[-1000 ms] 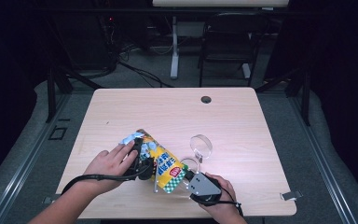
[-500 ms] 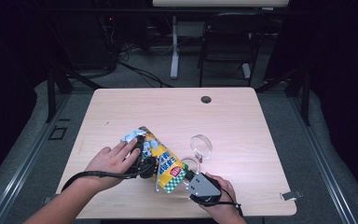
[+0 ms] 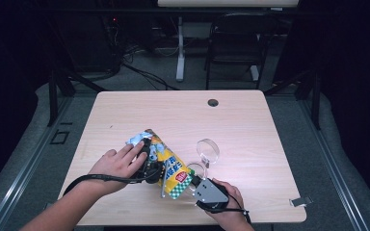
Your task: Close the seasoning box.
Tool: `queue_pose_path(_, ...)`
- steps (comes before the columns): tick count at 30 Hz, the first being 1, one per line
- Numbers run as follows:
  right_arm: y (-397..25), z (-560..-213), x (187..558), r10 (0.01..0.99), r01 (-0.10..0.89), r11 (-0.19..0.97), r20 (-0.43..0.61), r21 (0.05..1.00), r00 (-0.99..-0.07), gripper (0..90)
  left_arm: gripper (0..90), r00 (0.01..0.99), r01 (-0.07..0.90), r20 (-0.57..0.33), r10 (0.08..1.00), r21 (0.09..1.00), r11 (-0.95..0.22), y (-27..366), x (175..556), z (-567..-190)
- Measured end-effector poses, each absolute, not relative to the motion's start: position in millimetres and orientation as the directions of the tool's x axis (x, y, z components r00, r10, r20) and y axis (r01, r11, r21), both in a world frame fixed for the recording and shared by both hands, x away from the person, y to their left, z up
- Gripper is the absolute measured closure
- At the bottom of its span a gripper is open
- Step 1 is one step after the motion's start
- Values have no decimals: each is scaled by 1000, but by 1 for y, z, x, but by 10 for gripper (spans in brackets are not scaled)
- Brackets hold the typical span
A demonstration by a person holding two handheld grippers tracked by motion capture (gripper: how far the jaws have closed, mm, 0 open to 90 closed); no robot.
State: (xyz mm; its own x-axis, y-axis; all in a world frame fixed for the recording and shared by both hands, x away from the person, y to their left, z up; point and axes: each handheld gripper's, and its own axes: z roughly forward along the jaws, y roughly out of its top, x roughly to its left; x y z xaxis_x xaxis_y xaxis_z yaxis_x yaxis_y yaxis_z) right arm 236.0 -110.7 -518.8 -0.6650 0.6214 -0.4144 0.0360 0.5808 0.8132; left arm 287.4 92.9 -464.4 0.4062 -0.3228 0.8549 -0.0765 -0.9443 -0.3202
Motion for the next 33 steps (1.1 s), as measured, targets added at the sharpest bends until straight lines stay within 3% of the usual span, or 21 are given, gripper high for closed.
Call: queue_pose_path(33,-109,-522,235,624,26,579,-422,815,-658,900,573,358,-96,839,-409,-403,-910,87,285,-461)
